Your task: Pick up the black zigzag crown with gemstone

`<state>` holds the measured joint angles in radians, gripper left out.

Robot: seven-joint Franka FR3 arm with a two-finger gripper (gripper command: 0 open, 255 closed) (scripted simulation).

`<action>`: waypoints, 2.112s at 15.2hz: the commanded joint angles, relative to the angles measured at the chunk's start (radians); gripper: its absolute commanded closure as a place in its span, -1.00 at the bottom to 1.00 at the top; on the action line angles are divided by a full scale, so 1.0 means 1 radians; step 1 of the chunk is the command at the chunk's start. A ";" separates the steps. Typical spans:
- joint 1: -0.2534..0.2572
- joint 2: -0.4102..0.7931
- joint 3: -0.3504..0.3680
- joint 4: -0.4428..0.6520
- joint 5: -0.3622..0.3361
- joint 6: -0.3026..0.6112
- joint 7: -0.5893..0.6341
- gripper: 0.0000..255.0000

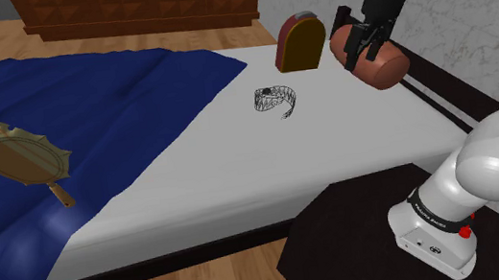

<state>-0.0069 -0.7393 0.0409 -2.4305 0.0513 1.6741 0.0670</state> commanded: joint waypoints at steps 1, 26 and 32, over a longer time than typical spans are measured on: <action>0.000 0.000 0.000 0.000 0.000 0.000 0.000 -1.00; -0.068 0.914 -0.155 0.377 0.076 0.513 -0.300 -1.00; -0.104 1.152 -0.150 0.593 0.125 0.525 -0.359 -1.00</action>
<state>-0.1026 0.3752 -0.1098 -1.8717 0.1681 2.1976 -0.2796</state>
